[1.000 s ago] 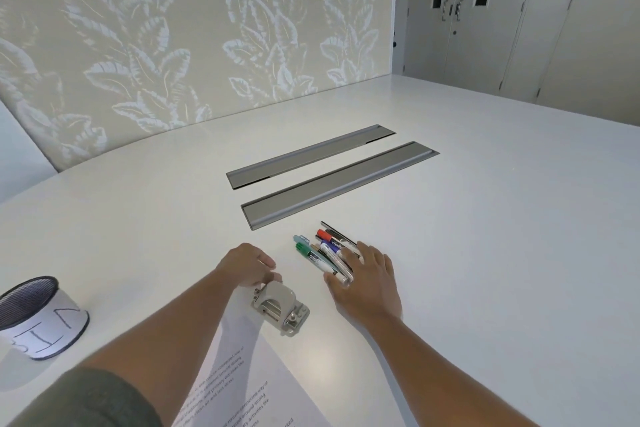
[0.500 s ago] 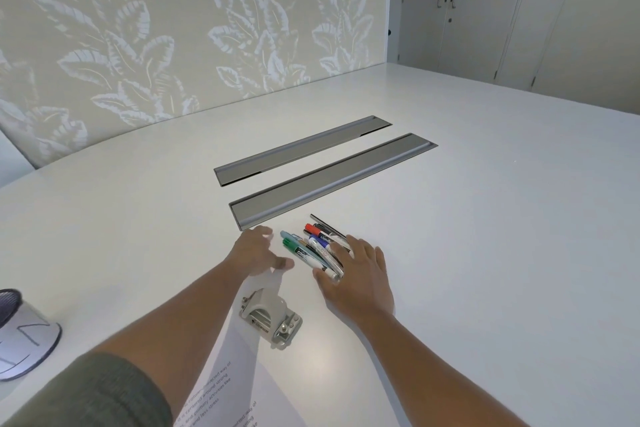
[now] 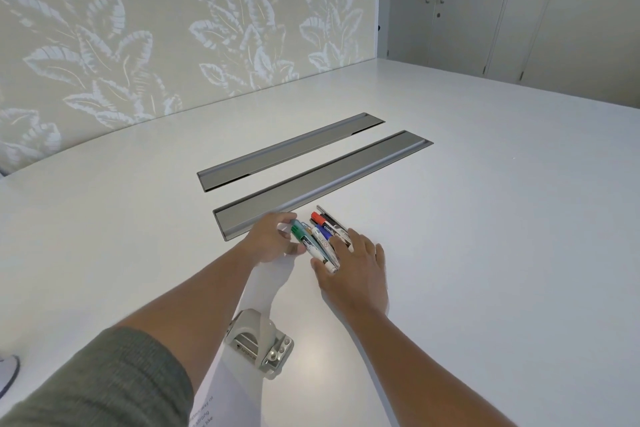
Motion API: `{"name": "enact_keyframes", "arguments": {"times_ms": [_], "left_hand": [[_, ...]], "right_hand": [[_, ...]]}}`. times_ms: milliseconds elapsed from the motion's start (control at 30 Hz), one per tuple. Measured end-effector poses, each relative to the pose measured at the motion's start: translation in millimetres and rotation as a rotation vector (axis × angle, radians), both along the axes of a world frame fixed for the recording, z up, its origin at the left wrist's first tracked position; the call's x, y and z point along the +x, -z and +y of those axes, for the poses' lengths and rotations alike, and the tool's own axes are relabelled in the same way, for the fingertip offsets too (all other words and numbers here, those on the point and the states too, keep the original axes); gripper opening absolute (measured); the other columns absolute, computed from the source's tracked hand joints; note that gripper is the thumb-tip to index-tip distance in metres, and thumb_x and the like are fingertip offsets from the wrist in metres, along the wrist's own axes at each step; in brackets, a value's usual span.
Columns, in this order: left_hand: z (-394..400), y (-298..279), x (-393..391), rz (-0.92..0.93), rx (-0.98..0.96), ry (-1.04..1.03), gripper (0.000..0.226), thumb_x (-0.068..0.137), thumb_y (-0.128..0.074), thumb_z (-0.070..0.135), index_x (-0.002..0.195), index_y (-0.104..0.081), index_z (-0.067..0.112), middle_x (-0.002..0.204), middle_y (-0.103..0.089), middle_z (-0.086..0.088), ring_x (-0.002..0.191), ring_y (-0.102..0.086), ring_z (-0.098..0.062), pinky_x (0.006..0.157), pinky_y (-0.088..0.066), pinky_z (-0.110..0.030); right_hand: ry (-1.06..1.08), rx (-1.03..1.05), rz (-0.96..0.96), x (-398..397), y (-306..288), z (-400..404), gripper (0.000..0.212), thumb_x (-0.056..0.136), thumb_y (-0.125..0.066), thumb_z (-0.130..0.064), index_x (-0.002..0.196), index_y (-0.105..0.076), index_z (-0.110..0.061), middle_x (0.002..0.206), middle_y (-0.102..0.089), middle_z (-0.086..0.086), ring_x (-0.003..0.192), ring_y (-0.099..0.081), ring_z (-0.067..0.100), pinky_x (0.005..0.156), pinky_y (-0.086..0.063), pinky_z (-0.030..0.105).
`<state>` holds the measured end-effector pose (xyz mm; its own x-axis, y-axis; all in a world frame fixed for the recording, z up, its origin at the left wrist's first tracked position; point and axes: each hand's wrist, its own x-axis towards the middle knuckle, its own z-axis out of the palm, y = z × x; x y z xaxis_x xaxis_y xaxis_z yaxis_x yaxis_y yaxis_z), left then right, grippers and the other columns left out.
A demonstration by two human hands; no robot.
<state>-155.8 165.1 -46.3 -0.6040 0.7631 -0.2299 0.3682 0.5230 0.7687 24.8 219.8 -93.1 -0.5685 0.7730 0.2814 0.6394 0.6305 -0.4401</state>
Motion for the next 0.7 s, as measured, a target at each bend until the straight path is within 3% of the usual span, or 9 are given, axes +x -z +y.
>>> {"name": "enact_keyframes", "arguments": {"times_ms": [233, 367, 500, 600, 700], "left_hand": [[24.9, 15.3, 5.0, 0.07, 0.106, -0.125, 0.057, 0.07, -0.09, 0.026, 0.121, -0.066, 0.024, 0.119, -0.063, 0.006, 0.088, -0.062, -0.015, 0.07, -0.047, -0.026], [29.6, 19.0, 6.0, 0.139, 0.113, -0.178, 0.053, 0.061, -0.093, 0.04, 0.106, -0.07, 0.022, 0.101, -0.066, 0.004, 0.083, -0.061, -0.01, 0.064, -0.043, -0.02], [29.1, 19.6, 3.6, 0.101, 0.104, -0.261, 0.046, 0.058, -0.093, 0.048, 0.09, -0.07, 0.024, 0.079, -0.073, 0.01, 0.071, -0.066, -0.005, 0.057, -0.043, -0.023], [29.6, 22.4, -0.6, 0.012, 0.173, -0.328, 0.028, 0.07, -0.088, 0.039, 0.084, -0.075, 0.019, 0.076, -0.077, 0.0, 0.075, -0.074, -0.018, 0.074, -0.06, -0.033], [27.2, 22.4, -2.8, -0.191, 0.276, -0.374, 0.01, 0.084, -0.079, 0.016, 0.087, -0.076, 0.007, 0.084, -0.078, -0.012, 0.073, -0.077, -0.02, 0.084, -0.062, -0.038]], "right_hand": [[0.091, -0.008, -0.003, -10.1, -3.8, 10.7, 0.049, 0.088, -0.046, -0.052, 0.128, -0.06, -0.028, 0.147, -0.046, 0.002, 0.131, -0.041, 0.024, 0.112, -0.029, 0.038], [0.066, -0.001, -0.009, -15.3, -4.3, 19.1, 0.048, 0.09, -0.045, -0.05, 0.13, -0.058, -0.028, 0.149, -0.044, 0.0, 0.134, -0.039, 0.022, 0.112, -0.027, 0.036], [0.058, -0.003, -0.001, -17.8, -4.7, 23.3, 0.047, 0.09, -0.046, -0.049, 0.13, -0.058, -0.028, 0.148, -0.045, 0.0, 0.134, -0.04, 0.021, 0.112, -0.028, 0.036], [0.075, 0.005, -0.041, -19.2, -4.3, 21.5, 0.05, 0.09, -0.045, -0.052, 0.133, -0.054, -0.027, 0.151, -0.042, 0.002, 0.136, -0.037, 0.026, 0.113, -0.026, 0.042], [0.089, 0.018, -0.072, -19.4, -4.0, 19.3, 0.053, 0.09, -0.045, -0.056, 0.135, -0.052, -0.028, 0.153, -0.038, 0.002, 0.141, -0.031, 0.028, 0.115, -0.021, 0.049]]}}
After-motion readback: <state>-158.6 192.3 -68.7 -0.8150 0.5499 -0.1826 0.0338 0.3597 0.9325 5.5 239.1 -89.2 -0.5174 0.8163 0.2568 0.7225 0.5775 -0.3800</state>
